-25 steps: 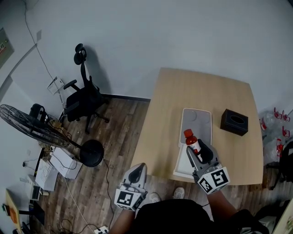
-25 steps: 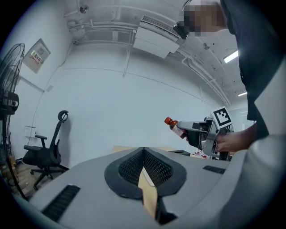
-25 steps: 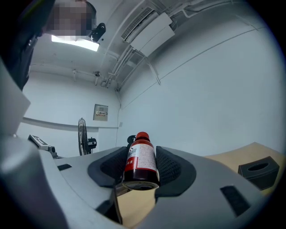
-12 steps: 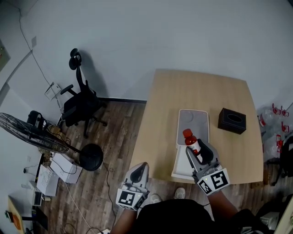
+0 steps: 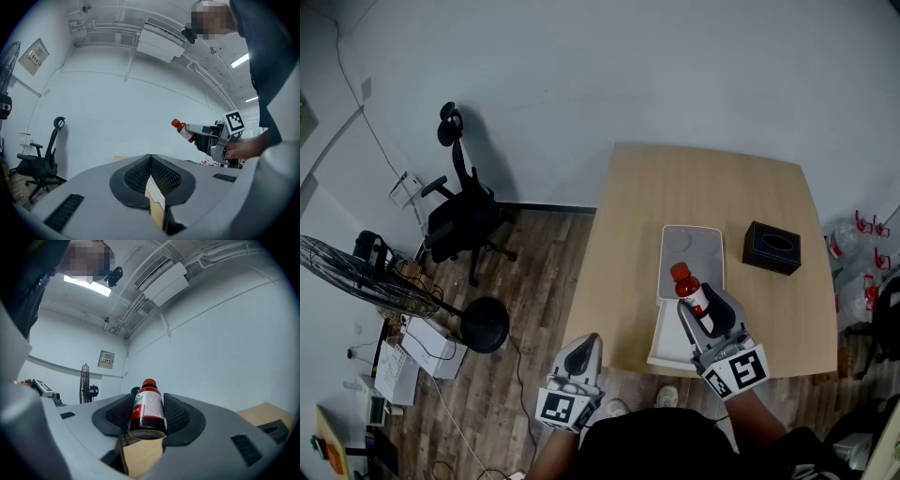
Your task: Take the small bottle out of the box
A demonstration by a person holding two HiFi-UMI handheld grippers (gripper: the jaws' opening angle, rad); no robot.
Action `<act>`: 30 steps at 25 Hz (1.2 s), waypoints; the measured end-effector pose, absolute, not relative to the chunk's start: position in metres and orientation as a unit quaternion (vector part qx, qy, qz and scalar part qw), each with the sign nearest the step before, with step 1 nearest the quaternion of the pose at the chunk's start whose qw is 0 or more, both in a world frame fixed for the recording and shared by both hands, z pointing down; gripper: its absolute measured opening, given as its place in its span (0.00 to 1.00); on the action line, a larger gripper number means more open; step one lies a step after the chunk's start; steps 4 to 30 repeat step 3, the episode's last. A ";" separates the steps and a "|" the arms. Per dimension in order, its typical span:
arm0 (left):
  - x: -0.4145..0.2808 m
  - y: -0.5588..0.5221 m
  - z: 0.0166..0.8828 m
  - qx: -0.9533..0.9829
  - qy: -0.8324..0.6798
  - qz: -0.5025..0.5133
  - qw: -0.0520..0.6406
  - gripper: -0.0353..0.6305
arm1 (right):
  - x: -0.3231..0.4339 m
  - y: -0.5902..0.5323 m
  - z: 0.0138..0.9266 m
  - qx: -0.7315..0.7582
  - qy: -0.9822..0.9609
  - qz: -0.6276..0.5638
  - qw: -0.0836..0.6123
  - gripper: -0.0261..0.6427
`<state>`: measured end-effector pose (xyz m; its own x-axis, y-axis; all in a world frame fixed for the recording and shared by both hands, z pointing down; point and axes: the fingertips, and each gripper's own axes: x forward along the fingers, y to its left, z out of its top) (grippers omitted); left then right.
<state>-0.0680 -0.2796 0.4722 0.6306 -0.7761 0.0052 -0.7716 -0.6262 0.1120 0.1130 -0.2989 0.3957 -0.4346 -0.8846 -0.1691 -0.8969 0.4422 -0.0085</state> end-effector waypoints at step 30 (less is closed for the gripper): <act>-0.069 -0.278 0.472 0.900 -0.433 -0.021 0.055 0.07 | 0.111 -0.298 0.396 -0.523 0.848 0.042 0.073 0.36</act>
